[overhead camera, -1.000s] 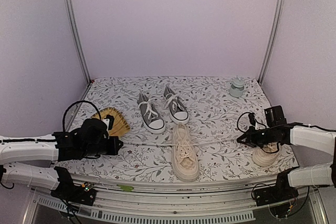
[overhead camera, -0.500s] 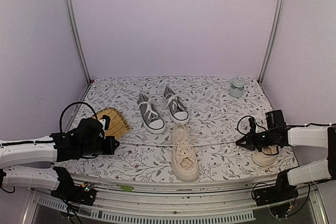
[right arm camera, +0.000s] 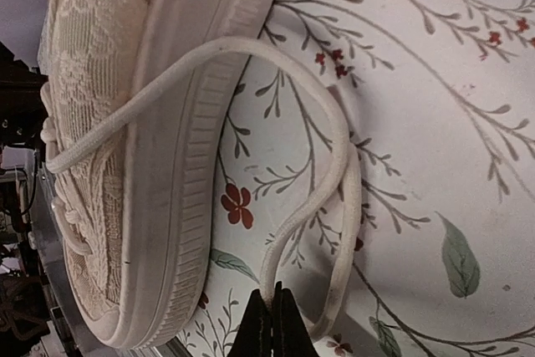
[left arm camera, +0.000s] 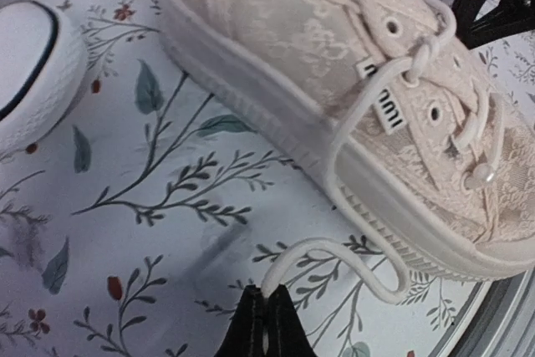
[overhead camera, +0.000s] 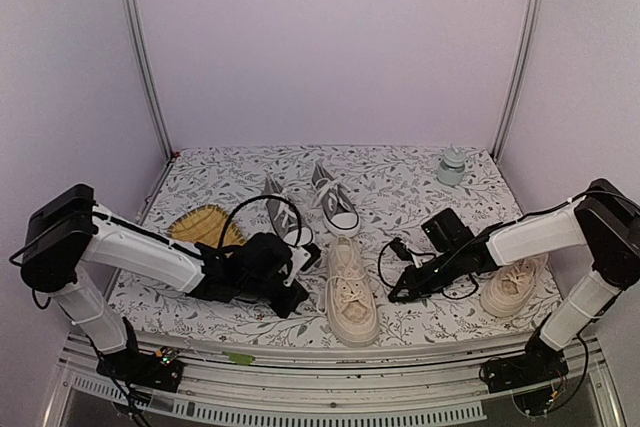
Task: Tie the shoes
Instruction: Adjust the shoe at the center of the board, then pass from the left arm to the right
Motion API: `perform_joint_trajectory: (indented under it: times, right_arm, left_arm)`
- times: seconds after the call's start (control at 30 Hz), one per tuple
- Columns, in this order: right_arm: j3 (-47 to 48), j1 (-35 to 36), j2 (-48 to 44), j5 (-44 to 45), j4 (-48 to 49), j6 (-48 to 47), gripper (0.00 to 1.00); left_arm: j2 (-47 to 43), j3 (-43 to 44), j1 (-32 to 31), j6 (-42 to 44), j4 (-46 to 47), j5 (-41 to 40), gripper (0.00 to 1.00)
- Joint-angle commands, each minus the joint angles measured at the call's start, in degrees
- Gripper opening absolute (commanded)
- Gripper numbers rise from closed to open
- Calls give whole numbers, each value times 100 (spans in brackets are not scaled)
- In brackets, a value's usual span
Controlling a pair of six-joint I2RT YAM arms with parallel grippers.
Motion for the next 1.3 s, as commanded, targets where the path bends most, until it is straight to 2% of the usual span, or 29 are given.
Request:
perform_joint_trajectory:
  times: [0.0,0.17,0.47,0.63,0.77,0.83,0.93,0.97,1.1,1.27]
  right_arm:
    - [277,328,234,-442,423,-154,0]
    - [441,674,383,-641,541,-228,1]
    - [658,711,477,-715,420,-326,1]
    - [914,698,84,-212,-728,-783,1]
    - [1306,702,-396,102,-1777,-1328,2]
    - [1434,697,-636,107,-2205,-1558,10]
    - [1576,707,-1104,220,-2505,-1822,35]
    - [1598,714,-1281,235,-2420,-1905,40]
    - [1562,986,-1607,327,-1289,-2294,57]
    - [1519,1418,-981,90,603,-2782,62]
  left_arm:
    - [689,522,-216,926,556,685,0]
    - [1016,781,-272,1091,646,939,0]
    - [711,627,-273,1061,624,753,0]
    - [-1,654,-253,1393,163,122,0]
    - [-761,828,-289,1720,1,-45,0]
    - [-1046,950,-306,1886,24,-160,0]
    - [-1364,1061,-360,2135,210,-291,0]
    - [-1424,1076,-369,2208,312,-281,0]
    - [-1540,1226,-419,2413,559,-395,0]
    - [-1711,1224,-428,2482,979,-535,0]
